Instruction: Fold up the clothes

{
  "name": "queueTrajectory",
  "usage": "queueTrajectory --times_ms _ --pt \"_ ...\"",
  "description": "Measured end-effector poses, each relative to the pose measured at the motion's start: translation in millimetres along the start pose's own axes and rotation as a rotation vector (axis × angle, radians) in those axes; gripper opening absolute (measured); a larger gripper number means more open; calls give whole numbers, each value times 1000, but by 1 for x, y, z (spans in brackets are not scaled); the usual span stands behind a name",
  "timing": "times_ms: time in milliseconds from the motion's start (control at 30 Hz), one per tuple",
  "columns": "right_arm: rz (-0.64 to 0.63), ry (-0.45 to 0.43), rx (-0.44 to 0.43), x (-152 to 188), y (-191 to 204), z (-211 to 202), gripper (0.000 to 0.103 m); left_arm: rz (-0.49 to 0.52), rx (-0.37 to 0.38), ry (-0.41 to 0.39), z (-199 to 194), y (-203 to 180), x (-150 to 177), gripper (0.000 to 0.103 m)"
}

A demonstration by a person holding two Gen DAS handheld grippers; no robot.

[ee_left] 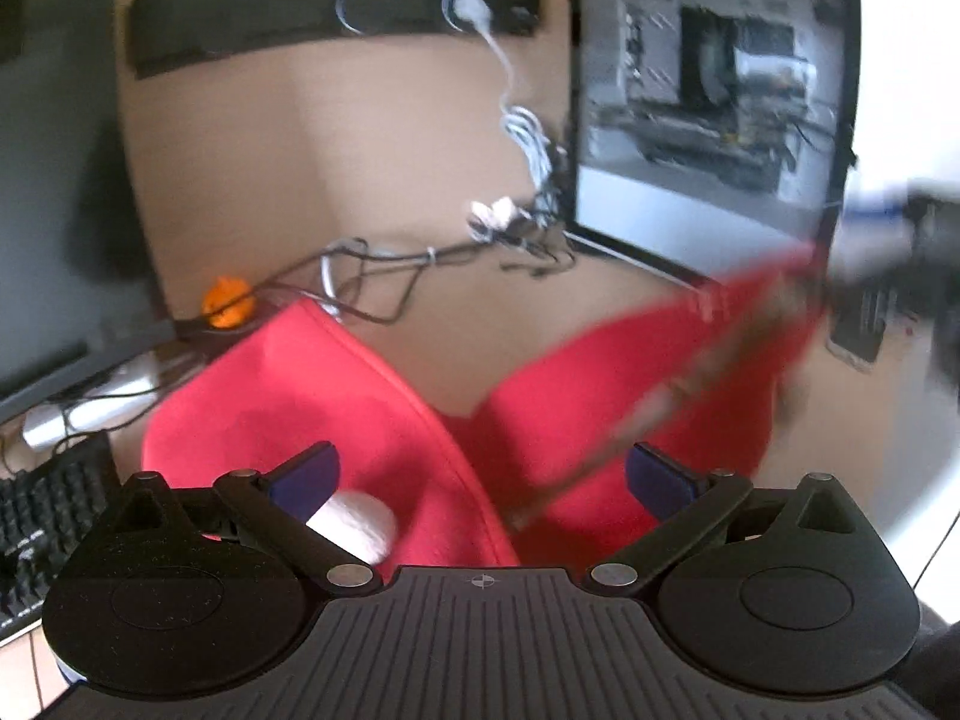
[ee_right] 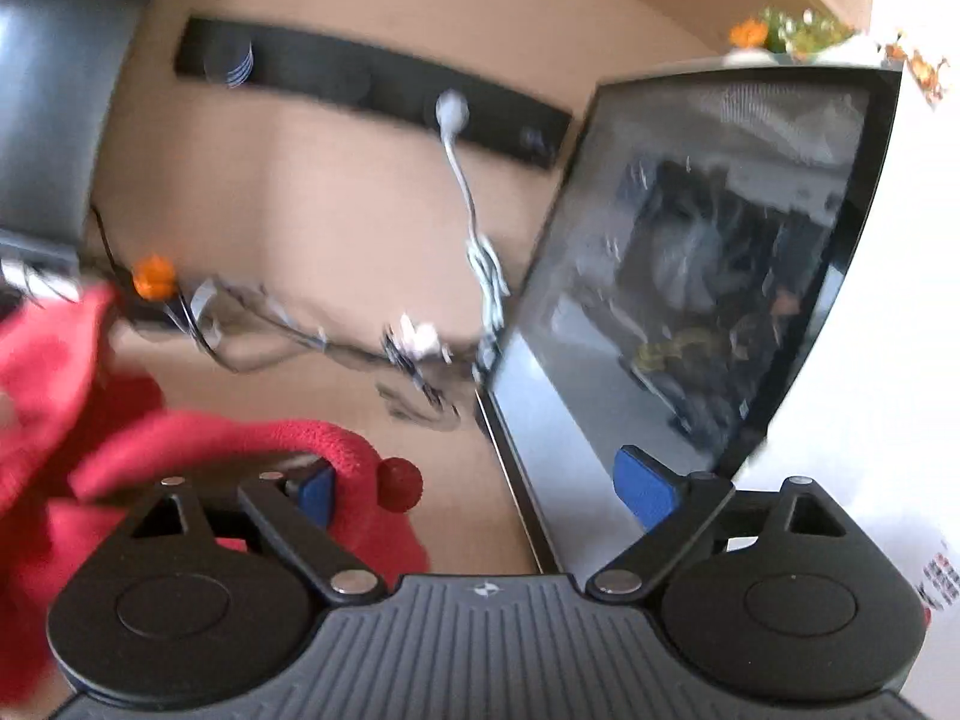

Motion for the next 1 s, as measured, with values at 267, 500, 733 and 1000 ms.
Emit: queueTrajectory --times_ms 267,500,733,1000 --pt "81 210 -126 56 1 3 95 82 14 34 3 -16 11 103" --pt "-12 264 6 70 2 24 83 162 64 14 8 -36 5 103" --pt "-126 -3 47 5 10 16 81 353 158 -22 33 -85 -5 103" --pt "-183 -109 -38 -17 20 17 81 469 225 -43 69 -114 -28 103"
Point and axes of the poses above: each gripper's, at about its wrist camera, not at the fingertips, and z roughly the way its jaws point, y to its left, x to its underside, the point moved 3 cm from there along z, roughly the way its jaws point, and after that the axes turned 6 degrees about -y, right-handed, at the moved point
